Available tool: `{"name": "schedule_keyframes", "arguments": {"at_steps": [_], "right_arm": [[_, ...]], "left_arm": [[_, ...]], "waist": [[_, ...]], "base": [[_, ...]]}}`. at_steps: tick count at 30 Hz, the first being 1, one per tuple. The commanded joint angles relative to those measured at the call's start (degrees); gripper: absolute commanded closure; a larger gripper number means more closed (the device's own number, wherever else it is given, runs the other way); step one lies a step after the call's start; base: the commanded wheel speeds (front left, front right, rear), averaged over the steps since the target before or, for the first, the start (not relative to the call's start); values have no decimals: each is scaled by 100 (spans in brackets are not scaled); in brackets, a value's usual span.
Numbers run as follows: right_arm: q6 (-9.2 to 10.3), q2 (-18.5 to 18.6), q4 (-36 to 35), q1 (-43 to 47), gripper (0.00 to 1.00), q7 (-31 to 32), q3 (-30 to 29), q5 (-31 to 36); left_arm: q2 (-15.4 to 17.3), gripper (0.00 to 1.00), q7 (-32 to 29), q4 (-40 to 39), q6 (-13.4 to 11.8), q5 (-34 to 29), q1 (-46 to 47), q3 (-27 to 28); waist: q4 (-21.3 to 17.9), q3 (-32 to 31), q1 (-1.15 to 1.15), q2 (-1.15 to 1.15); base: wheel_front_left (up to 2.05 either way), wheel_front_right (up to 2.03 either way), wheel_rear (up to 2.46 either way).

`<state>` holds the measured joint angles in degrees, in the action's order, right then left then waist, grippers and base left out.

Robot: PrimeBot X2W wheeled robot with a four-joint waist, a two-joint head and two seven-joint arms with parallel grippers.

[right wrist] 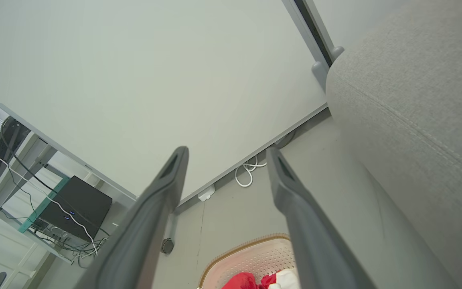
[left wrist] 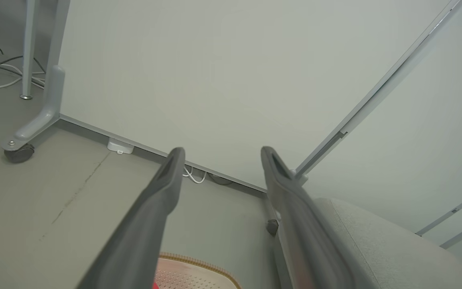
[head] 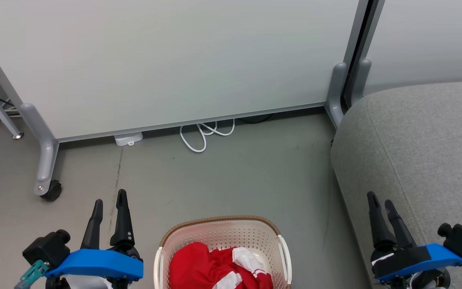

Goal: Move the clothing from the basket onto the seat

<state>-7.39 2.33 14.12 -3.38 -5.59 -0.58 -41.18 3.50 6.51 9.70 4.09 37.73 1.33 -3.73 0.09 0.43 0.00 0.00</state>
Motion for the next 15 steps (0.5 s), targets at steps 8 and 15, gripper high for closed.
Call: {"name": "schedule_keyframes", "arguments": {"at_steps": [8, 15], "right_arm": [[-10, 49, -75, -67, 0, -95, 42, 544], [-11, 53, -70, -63, 0, -151, 57, 1014]], "left_arm": [[46, 0, 153, 0, 68, -492, 20, -59], [36, 0, 260, 136, 111, -845, -16, -123]], "waist": [[14, 13, 0, 0], [23, 5, 0, 0]], "base": [[0, 0, 0], [0, 0, 0]]}}
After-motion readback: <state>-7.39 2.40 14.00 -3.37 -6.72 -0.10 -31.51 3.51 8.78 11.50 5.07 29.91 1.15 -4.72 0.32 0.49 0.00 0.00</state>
